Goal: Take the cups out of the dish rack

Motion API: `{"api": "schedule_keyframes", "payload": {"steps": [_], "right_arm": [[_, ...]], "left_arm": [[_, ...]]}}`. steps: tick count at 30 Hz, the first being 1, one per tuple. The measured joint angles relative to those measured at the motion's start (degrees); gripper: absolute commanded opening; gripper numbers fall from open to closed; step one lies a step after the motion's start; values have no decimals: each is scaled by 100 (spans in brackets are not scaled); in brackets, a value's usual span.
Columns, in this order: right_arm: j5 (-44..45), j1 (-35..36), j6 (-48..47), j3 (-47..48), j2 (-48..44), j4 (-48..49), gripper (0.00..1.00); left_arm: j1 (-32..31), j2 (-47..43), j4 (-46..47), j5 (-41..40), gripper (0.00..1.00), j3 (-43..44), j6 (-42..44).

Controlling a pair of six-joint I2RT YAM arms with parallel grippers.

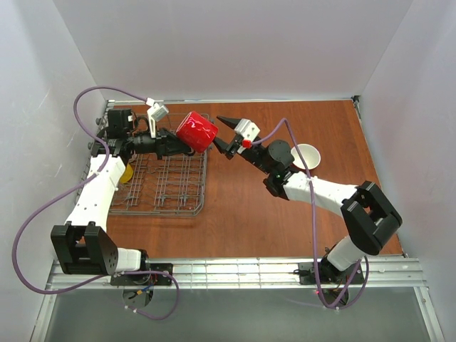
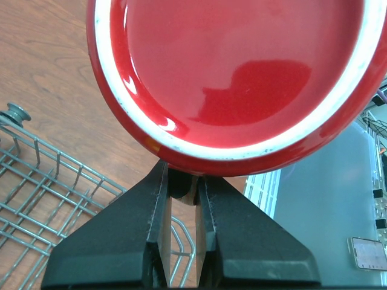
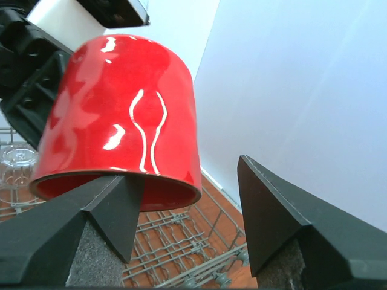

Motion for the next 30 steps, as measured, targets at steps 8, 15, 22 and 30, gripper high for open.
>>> {"api": "schedule_keyframes", "payload": {"steps": [8,15,22,30], "right_arm": [[-214,0,227,153,275,11,23],[-389,-87,-15,190,334,153,1],[-337,-74,15,166,317,116,1],[205,-39,175,-319,-133,-566,1]], "left_arm": [[-7,-35,76,114,0,-129,-57],[-17,-90,-33,398,0,-142,-485],[-20,-101,-26,363,28,-142,-503],[-76,-153,256,240,67,-120,-203]]}}
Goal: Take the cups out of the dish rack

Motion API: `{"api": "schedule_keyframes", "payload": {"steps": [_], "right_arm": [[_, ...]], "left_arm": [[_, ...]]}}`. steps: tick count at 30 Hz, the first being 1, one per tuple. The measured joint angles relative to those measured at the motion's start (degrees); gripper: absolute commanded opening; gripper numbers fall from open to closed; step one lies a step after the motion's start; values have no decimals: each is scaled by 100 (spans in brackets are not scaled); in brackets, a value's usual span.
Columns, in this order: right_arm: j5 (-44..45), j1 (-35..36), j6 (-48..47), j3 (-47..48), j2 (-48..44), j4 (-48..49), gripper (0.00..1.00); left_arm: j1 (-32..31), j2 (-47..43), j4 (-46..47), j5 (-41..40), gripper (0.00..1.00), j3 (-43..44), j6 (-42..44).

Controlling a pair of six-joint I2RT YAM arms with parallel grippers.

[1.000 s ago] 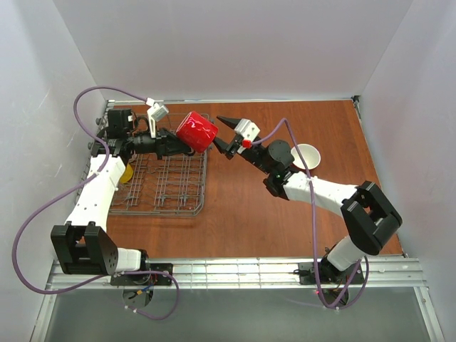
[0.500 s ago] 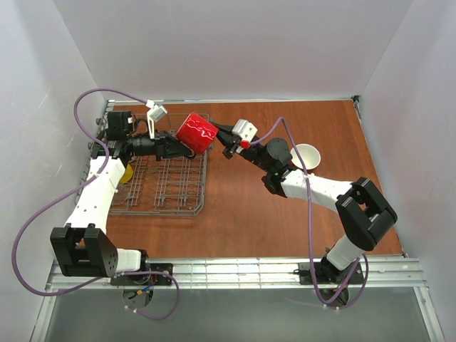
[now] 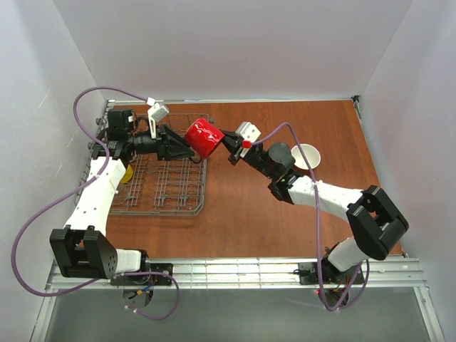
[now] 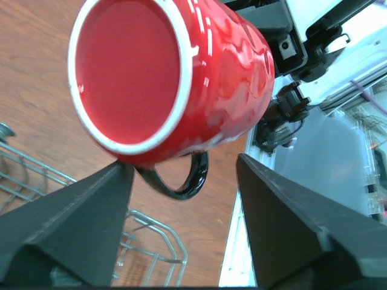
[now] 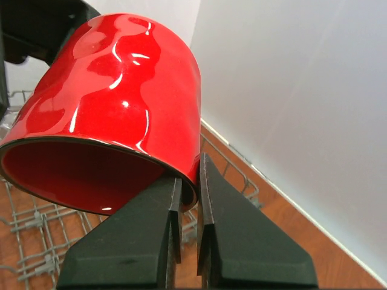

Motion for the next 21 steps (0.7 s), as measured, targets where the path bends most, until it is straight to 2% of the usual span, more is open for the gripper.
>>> {"api": "schedule_keyframes", "payload": {"steps": [6,12,16,21], "right_arm": [[350,-181,105,-33,-636,-1346,1],[848,-745,236,463,-1373,-4216,1],[1078,-1126,413,1025,-1517,-6220,1],[1082,-1440,608,1322,-1513,-8179,1]], "left_arm": [[0,0,-105,-236,74,319,225],[0,-35,-348,-883,75,918,610],[0,-63,-446,-1231,74,938,745],[0,-57,-522,-1451,74,938,870]]}}
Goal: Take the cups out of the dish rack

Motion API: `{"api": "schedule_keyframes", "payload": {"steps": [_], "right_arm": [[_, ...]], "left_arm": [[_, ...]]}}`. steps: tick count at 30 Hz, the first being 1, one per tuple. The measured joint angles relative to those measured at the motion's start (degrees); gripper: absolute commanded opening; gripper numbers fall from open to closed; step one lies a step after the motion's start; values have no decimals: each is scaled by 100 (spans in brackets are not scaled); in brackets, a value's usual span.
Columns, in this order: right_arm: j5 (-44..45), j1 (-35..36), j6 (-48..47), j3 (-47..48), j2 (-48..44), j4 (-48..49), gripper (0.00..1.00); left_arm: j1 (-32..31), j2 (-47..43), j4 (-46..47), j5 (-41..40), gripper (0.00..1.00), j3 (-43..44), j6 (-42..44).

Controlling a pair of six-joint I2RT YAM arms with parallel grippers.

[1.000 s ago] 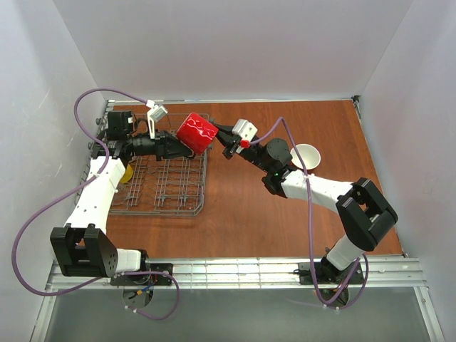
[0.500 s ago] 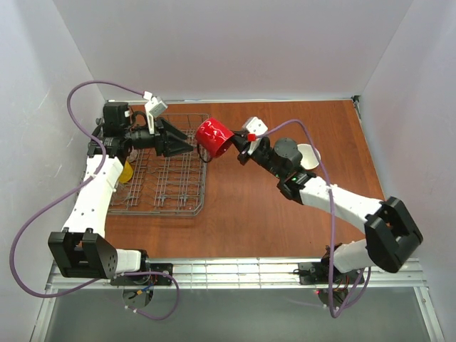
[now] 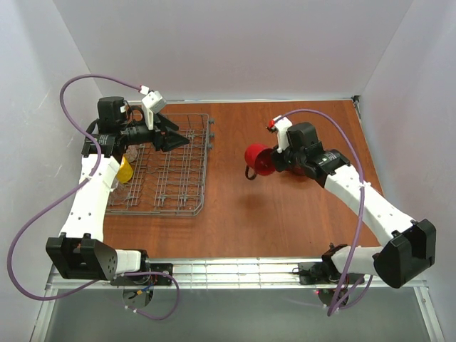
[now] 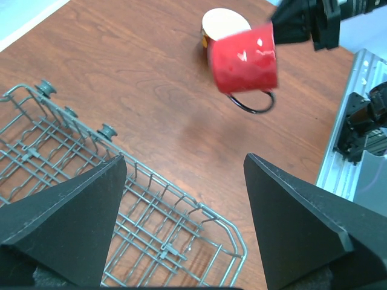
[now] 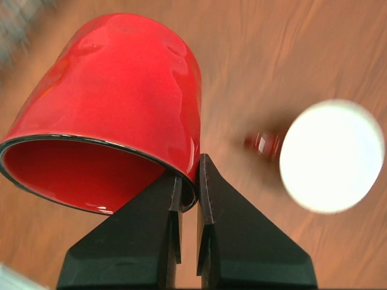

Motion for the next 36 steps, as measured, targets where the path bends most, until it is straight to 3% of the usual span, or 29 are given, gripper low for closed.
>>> {"api": "schedule_keyframes", "payload": {"steps": [6,14,25,36], "right_arm": [[-378,-382,83,61,393,-1659,1],[-186,-605,85,155,743,-2669,1],[481,-1740,0,149,1082,-2962,1],[588,-2490,-46,109,1567,-2935,1]], "left_arm": [[0,0,4,-133,75,-7,114],[0,-7,4,-170,75,-28,254],[0,-74,13,-168,75,-70,306],[0,-98,7,-175,75,-72,367]]}}
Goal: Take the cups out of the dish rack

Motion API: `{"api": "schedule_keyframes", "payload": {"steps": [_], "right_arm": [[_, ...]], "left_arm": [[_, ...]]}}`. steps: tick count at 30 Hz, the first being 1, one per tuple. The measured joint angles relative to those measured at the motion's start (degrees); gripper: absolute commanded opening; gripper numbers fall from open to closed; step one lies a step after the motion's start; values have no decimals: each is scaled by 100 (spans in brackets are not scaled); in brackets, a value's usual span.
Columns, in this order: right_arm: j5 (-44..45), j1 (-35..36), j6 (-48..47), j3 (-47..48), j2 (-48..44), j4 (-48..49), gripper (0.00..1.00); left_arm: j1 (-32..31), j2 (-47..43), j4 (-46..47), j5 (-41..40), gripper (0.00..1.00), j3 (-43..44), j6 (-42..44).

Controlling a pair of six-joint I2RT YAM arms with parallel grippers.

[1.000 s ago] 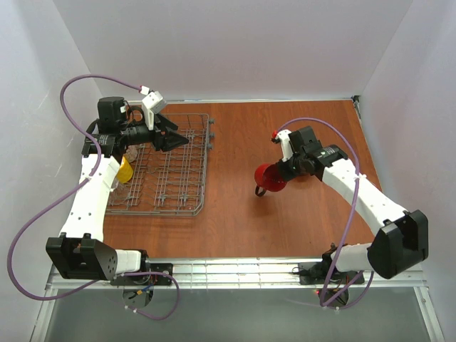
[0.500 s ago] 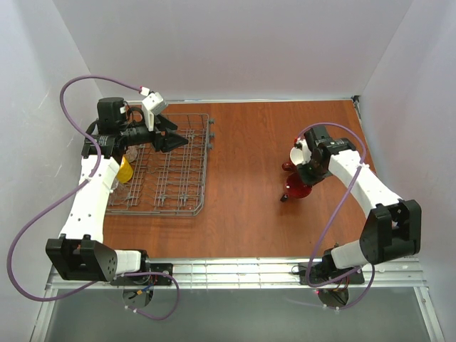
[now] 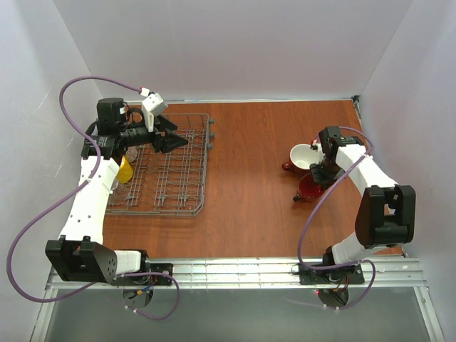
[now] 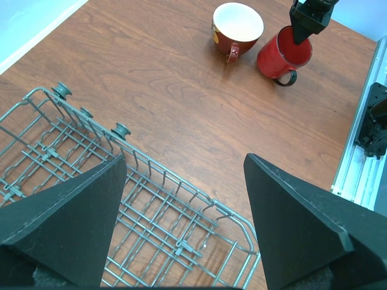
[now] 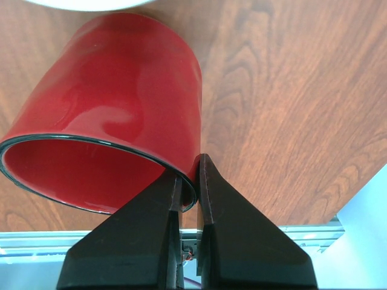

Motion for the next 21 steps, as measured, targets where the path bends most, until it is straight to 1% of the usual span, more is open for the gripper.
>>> {"api": "schedule_keyframes", "payload": {"steps": [3,9,11,12,13,15,21], "right_arm": [[4,-136,2,-4,59,11,1],[0,-162,2,4,98,24,1],[4,-166,22,31,131,26,23],[15,-168,46,35,151,42,41],[15,-170,31,35,179,76,45],[-24,-175,59,35,240,92,49],[-179,-190,70,44,251,107,50]], "left_arm": [[0,0,-2,-4,75,0,39],[0,0,-7,-15,75,0,96],[0,0,-11,-20,74,0,111],[0,0,-20,-20,75,0,116],[0,0,-35,-20,75,0,129],[0,2,-57,-22,75,0,140],[0,9,-66,-20,75,0,151]]}}
